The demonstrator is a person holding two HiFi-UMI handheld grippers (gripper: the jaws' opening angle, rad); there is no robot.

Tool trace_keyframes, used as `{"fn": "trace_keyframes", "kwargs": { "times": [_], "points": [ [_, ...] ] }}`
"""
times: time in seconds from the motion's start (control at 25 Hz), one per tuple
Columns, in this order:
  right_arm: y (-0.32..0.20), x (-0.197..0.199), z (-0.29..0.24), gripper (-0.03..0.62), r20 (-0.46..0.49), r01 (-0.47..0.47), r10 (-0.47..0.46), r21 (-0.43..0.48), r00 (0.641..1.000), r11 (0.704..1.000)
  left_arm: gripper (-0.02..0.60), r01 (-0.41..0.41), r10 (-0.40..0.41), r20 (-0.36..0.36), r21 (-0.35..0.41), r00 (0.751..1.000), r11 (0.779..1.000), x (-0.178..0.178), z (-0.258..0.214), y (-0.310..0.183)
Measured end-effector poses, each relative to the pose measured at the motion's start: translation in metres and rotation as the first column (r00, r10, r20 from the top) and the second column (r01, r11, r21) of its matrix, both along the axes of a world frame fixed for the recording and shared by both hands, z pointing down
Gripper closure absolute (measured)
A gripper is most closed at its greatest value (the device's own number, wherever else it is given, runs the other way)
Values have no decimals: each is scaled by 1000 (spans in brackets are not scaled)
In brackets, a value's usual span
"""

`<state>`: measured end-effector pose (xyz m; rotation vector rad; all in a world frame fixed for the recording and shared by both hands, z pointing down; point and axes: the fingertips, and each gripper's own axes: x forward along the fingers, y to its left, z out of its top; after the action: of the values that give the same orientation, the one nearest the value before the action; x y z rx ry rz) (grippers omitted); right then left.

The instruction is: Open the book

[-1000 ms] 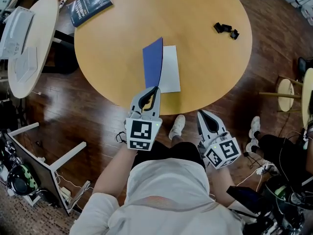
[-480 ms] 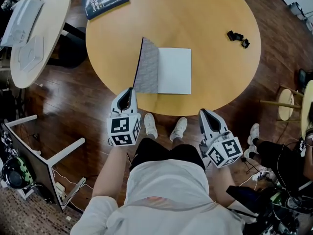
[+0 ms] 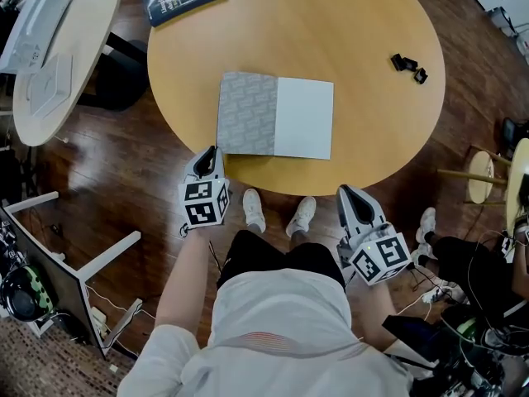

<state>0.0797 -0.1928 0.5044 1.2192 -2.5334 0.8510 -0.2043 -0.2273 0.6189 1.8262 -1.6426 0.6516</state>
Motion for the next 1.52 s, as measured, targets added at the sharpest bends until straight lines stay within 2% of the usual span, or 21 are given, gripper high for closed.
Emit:
{"fn": "trace_keyframes", "kwargs": {
  "times": [0.16,0.24,0.36,0.44,0.6,0.76,0.84,1.0,1.24,1.36,1.52],
  "points": [
    [1,-2,1,592,-4,0,0,2,1000,1000,540,-9,8,-2,-65,1000,998,-4,21,9],
    [1,-4,0,592,-4,-2,2,4,1000,1000,540,12,-14,-17,-67,1000,998,-10,19,13],
    [2,-5,-3,592,-4,-3,3,9,1000,1000,540,31,-32,-69,-14,997,999,-13,-2,19],
    [3,-6,-3,592,-6,-2,2,12,1000,1000,541,11,-7,-109,35,994,999,-7,-21,20],
    [6,-11,-8,592,-1,4,-4,27,1000,1000,541,-43,65,-140,151,988,988,9,-68,13],
    [10,-16,-23,591,7,10,-10,63,1000,998,548,-93,139,-153,277,978,956,30,-127,8],
    [11,-17,-33,592,8,15,-15,86,1000,996,571,-114,177,-169,326,970,938,43,-156,10],
    [14,-19,-59,592,20,14,-17,137,1000,990,571,-171,264,-175,420,948,891,71,-211,22],
    [7,-16,-105,592,28,10,-17,257,999,966,571,-201,339,-181,526,923,827,97,-278,31],
    [2,-9,-134,592,35,-4,-8,321,999,947,571,-197,358,-193,560,914,805,104,-304,29],
    [3,-4,-173,591,53,-14,-7,390,999,921,571,-216,375,-149,604,915,767,109,-333,34]
  ]
}}
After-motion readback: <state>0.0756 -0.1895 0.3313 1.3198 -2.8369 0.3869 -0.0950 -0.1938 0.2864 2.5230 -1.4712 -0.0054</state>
